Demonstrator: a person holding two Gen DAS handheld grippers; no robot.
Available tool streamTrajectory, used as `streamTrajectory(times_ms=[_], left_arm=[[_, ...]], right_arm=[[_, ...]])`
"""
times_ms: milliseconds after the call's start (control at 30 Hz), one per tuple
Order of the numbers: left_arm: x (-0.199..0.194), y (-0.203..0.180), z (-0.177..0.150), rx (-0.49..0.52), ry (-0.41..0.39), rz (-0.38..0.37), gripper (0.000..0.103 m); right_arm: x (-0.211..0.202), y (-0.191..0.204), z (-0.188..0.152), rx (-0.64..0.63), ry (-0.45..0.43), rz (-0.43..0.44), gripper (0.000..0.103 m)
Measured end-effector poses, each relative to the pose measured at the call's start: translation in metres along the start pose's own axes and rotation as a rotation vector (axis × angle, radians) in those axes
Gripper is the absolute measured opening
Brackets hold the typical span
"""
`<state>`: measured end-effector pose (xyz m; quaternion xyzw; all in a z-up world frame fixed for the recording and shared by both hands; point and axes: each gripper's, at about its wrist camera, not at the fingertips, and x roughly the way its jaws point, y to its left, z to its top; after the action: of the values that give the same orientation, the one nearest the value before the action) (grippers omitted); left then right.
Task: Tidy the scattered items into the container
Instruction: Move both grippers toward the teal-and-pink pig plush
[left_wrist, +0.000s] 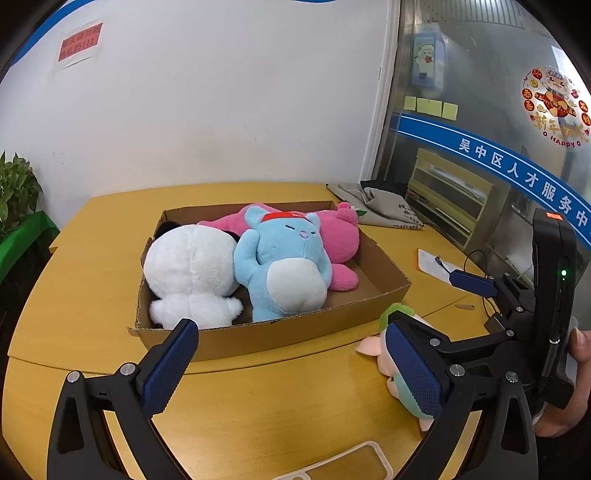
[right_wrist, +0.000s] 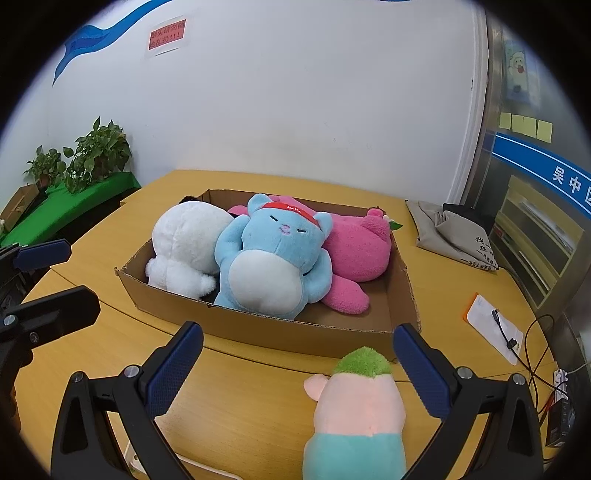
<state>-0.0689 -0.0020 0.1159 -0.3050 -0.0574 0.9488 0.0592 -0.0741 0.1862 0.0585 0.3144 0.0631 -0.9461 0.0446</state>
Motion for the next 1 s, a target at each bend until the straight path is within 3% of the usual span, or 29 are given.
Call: streamTrajectory(times_ms=[667, 1000], left_arm=[[0.011, -0.003, -0.002, -0.011, 0.017, 0.003, 0.103], [0.021, -0.006, -0.002, -0.033, 0.038, -0.031, 0.103]], right_arm=[[0.002, -0.009, -0.004, 0.022, 0.003, 0.011, 0.103], [0.003, -0.022, -0.013, 0.038, 0.000, 0.012, 0.103]])
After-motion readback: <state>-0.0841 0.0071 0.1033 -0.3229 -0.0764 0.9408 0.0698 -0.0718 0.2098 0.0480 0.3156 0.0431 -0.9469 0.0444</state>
